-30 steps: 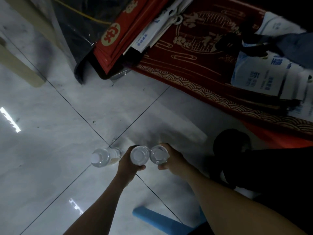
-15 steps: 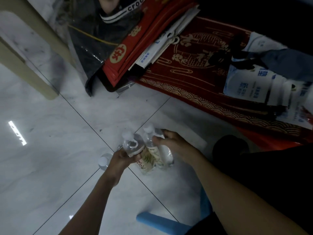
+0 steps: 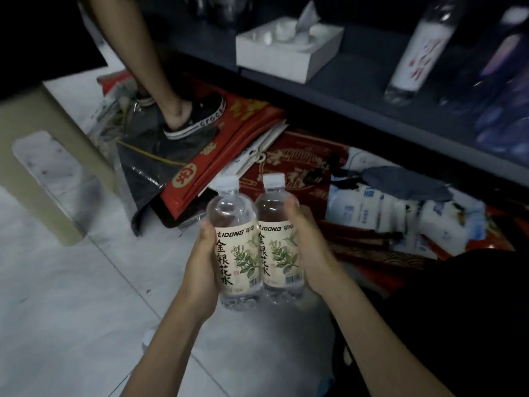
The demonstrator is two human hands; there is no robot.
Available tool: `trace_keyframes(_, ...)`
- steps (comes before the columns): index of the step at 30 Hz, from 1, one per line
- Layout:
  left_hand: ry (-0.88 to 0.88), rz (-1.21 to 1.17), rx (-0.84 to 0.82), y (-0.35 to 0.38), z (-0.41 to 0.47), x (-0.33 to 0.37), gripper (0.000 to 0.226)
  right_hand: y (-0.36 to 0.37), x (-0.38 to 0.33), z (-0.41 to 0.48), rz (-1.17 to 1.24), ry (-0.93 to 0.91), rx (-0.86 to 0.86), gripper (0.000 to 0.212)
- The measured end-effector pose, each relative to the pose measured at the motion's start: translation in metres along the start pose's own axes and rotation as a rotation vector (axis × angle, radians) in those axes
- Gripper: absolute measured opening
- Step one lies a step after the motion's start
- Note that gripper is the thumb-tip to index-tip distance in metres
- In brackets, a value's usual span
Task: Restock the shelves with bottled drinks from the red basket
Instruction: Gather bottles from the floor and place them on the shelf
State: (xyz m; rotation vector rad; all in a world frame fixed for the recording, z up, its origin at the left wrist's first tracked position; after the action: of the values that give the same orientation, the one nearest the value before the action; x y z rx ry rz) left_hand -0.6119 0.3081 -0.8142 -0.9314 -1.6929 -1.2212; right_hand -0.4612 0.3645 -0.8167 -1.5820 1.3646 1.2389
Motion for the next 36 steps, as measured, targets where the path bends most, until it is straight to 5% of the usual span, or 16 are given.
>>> trace_keyframes(7, 0.132, 0.028, -0.25, 0.137, -0.024, 0.088, 0.053, -0.087, -0.133, -0.072, 0.056, -0.22, 0.209, 0.08)
trace_keyframes(11, 0.191, 0.111, -0.429, 0.229, -0.04, 0.132, 0.071, -0.15, -0.198, -0.125, 0.046, -0.317, 0.359, 0.079)
trace_keyframes(16, 0.329, 0.177, -0.509, 0.344, -0.068, 0.177, 0.073, -0.234, -0.266, -0.185, 0.022, -0.455, 0.574, 0.11)
trace_keyframes(27, 0.372, 0.104, -0.746, 0.535, -0.079, 0.214, 0.061, -0.365, -0.367, -0.256, 0.006, -0.622, 0.849, 0.099)
trace_keyframes(36, 0.476, 0.084, -0.673, 0.607, -0.021, 0.279, 0.06, -0.401, -0.463, -0.218, -0.09, -0.759, 0.844, 0.108)
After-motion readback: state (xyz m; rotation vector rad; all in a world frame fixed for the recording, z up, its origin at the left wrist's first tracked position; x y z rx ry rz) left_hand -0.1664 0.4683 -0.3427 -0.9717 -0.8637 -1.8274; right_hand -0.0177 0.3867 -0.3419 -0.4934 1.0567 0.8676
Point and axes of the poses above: each hand's wrist, its own z-axis towards the middle knuckle, its own y-axis out of the palm, x = y × z, the point moved 10 cm from there along z, towards the middle knuckle
